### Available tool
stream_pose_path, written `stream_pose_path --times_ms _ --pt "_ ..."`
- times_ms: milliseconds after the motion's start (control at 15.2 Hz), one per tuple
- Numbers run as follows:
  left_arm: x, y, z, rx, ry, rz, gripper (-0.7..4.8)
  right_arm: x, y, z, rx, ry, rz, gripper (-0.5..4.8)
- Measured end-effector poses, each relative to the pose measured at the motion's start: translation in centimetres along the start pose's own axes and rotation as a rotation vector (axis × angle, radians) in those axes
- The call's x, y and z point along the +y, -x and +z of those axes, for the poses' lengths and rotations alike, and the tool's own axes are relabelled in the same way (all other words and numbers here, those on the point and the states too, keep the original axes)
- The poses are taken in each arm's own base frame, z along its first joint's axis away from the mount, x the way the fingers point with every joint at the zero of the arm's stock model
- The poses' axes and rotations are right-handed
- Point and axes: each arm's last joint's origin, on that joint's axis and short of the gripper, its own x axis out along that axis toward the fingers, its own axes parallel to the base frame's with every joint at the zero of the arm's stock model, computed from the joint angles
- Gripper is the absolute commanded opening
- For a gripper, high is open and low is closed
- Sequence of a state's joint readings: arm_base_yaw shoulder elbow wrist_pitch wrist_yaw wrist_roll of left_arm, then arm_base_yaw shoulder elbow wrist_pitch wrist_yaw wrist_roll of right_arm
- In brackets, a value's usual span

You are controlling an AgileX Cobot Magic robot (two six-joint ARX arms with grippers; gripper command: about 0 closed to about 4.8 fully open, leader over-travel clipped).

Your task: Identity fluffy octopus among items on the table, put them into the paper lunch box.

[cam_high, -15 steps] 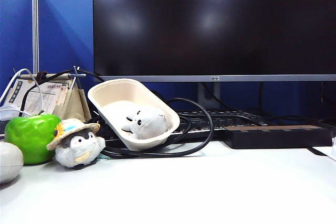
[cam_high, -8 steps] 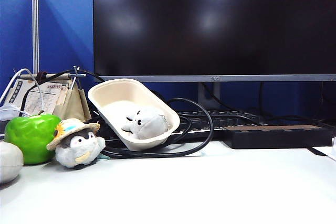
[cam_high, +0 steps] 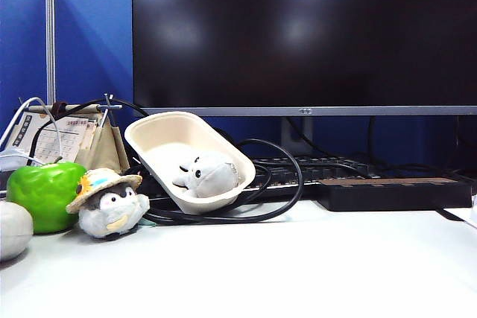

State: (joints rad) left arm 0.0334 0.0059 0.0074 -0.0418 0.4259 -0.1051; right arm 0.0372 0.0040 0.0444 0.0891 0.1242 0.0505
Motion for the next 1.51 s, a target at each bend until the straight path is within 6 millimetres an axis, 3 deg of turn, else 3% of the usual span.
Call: stream_pose_path --times_ms 197,1510 --pt "0.00 0.00 0.00 0.000 0.000 0.000 -0.03 0.29 0.01 0.01 0.003 0.000 0.098 -0.01" --pt "0.01 0.00 -0.01 0.000 0.000 0.000 -0.03 0.29 0.01 0.01 0.003 0.000 0.098 -0.01"
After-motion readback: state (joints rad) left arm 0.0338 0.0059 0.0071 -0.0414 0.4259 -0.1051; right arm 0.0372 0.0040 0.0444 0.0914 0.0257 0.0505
